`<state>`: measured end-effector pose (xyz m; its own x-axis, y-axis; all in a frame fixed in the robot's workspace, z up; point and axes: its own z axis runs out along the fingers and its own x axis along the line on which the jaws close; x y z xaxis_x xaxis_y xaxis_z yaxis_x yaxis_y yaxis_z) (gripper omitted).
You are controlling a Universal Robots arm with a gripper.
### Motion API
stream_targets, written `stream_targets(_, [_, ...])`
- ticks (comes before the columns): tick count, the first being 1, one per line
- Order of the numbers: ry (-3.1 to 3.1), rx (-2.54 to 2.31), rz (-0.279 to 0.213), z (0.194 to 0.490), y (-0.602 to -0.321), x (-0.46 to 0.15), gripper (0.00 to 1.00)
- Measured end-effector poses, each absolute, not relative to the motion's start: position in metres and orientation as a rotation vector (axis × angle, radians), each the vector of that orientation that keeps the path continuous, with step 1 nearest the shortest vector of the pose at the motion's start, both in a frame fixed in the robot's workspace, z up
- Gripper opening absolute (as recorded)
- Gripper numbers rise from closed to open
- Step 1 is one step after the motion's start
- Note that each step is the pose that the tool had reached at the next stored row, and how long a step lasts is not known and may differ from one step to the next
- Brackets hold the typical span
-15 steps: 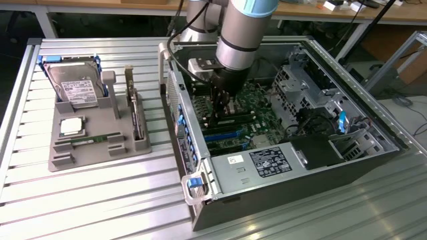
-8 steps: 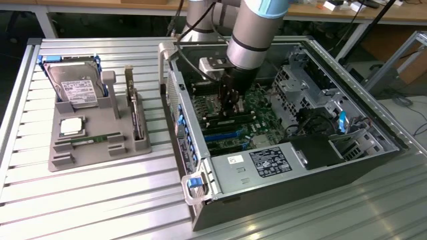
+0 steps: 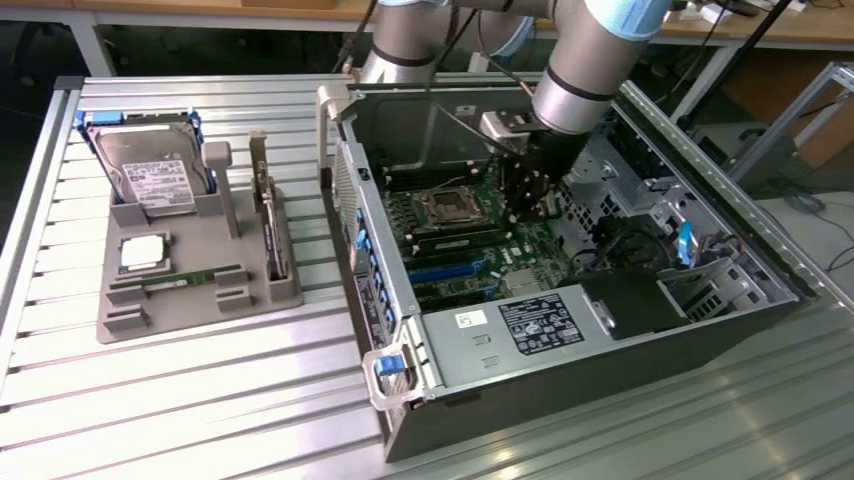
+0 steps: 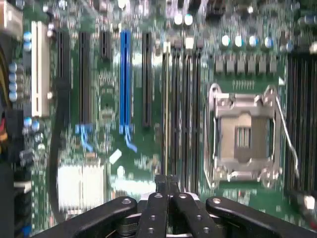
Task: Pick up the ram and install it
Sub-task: 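Press down the ram until it locks into place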
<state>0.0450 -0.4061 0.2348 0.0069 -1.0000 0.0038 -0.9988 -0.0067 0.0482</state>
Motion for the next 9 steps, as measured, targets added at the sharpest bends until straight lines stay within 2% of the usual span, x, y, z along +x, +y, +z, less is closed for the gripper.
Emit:
stream_targets(6, [-2.184,2.200,-0.056,0.237,-0.406,0.090,0.10])
stream_targets(9, [-2.185,2.200,-0.056,0.262,-0.406,0.091,0.10])
